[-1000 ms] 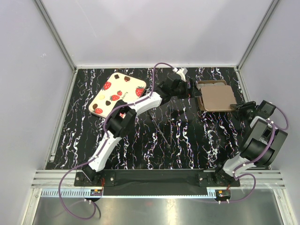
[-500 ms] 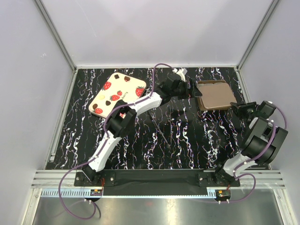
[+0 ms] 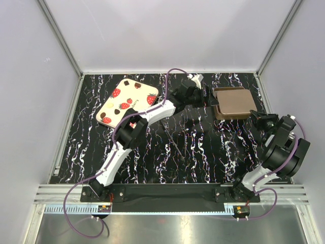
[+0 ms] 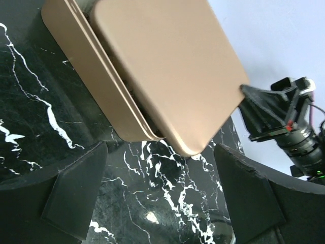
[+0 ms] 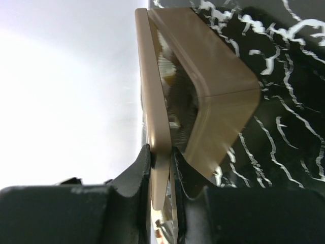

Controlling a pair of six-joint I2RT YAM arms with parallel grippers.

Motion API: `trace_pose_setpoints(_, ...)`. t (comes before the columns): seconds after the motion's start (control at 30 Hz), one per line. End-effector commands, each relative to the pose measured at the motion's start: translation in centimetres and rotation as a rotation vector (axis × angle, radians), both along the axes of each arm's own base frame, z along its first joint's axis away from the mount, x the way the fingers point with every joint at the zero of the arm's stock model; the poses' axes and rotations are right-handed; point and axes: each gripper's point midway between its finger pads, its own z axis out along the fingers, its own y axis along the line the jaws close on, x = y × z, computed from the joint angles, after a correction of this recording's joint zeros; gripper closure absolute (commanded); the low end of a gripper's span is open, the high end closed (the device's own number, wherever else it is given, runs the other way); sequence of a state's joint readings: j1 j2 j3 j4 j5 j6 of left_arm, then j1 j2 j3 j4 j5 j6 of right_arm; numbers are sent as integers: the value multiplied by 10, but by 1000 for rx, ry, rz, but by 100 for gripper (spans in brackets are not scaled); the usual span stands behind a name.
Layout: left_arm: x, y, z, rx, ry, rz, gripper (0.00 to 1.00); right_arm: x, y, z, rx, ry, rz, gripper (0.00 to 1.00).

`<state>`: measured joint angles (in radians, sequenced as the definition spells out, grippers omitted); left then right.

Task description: Pack the chocolate

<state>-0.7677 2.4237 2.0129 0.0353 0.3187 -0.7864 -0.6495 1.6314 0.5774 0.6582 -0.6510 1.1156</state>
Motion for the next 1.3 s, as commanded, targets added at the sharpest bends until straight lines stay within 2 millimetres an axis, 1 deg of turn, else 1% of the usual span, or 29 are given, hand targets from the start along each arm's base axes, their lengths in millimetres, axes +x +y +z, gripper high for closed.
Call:
trace_pose_setpoints(0.0, 4, 0, 43, -32, -98, 1, 7, 8, -3, 41, -6, -161, 1, 100)
trace_pose_setpoints(0.13, 7, 2, 50, -44, -103, 11, 7, 9, -3, 52, -11, -190, 2, 100)
trace_pose_setpoints(0.27, 11, 3, 56, -49, -114, 18, 7, 13, -4, 56, -18, -207, 13, 100)
trace_pose_setpoints(0.3, 12, 3, 58, -57, -113, 23, 6, 14, -5, 52, -9, -202, 17, 100)
trace_pose_setpoints(0.37, 15, 2, 58, -70, -108, 29, 6, 18, -7, 53, 2, -215, 17, 100)
trace_pose_setpoints(0.4, 17, 2, 62, -82, -112, 33, 6, 20, -7, 46, 22, -205, 18, 100)
trace_pose_setpoints(0.43, 18, 0, 57, -84, -105, 32, 6, 22, -8, 51, 29, -227, 20, 100)
trace_pose_setpoints(0.47, 18, -2, 57, -96, -97, 31, 6, 24, -9, 44, 44, -223, 20, 100)
trace_pose_setpoints(0.53, 22, -4, 59, -112, -98, 36, 7, 26, -10, 45, 57, -237, 19, 100)
trace_pose_setpoints(0.57, 23, -6, 53, -116, -86, 39, 7, 27, -11, 43, 59, -235, 20, 100)
trace_pose_setpoints(0.6, 25, -8, 56, -131, -93, 41, 7, 29, -11, 38, 64, -226, 24, 100)
trace_pose_setpoints(0.63, 26, -9, 55, -138, -95, 44, 8, 30, -12, 38, 64, -230, 26, 100)
trace_pose_setpoints(0.67, 27, -10, 51, -143, -86, 46, 8, 31, -10, 37, 68, -231, 29, 100)
trace_pose_setpoints(0.7, 30, -12, 54, -155, -94, 53, 9, 31, -10, 34, 81, -228, 31, 100)
trace_pose_setpoints(0.73, 32, -13, 53, -157, -91, 57, 9, 33, -7, 35, 76, -239, 43, 100)
trace_pose_setpoints(0.77, 35, -14, 43, -147, -81, 64, 10, 34, -7, 33, 79, -235, 44, 100)
trace_pose_setpoints(0.8, 37, -15, 47, -148, -81, 66, 11, 34, -6, 31, 81, -230, 44, 100)
trace_pose_setpoints(0.83, 38, -16, 45, -147, -80, 65, 12, 35, -4, 29, 86, -219, 45, 100)
trace_pose_setpoints(0.93, 41, -16, 34, -135, -66, 83, 14, 39, 3, 21, 78, -188, 67, 100)
trace_pose_setpoints(1.1, 42, -15, 27, -119, -68, 86, 14, 38, 7, 15, 75, -176, 70, 100)
trace_pose_setpoints(1.2, 43, -15, 27, -122, -74, 90, 15, 36, 7, 9, 71, -159, 59, 100)
trace_pose_setpoints(1.23, 44, -16, 22, -120, -69, 90, 15, 34, 8, 5, 77, -145, 59, 100)
trace_pose_setpoints(1.27, 45, -16, 23, -125, -71, 93, 15, 34, 8, 3, 73, -137, 61, 100)
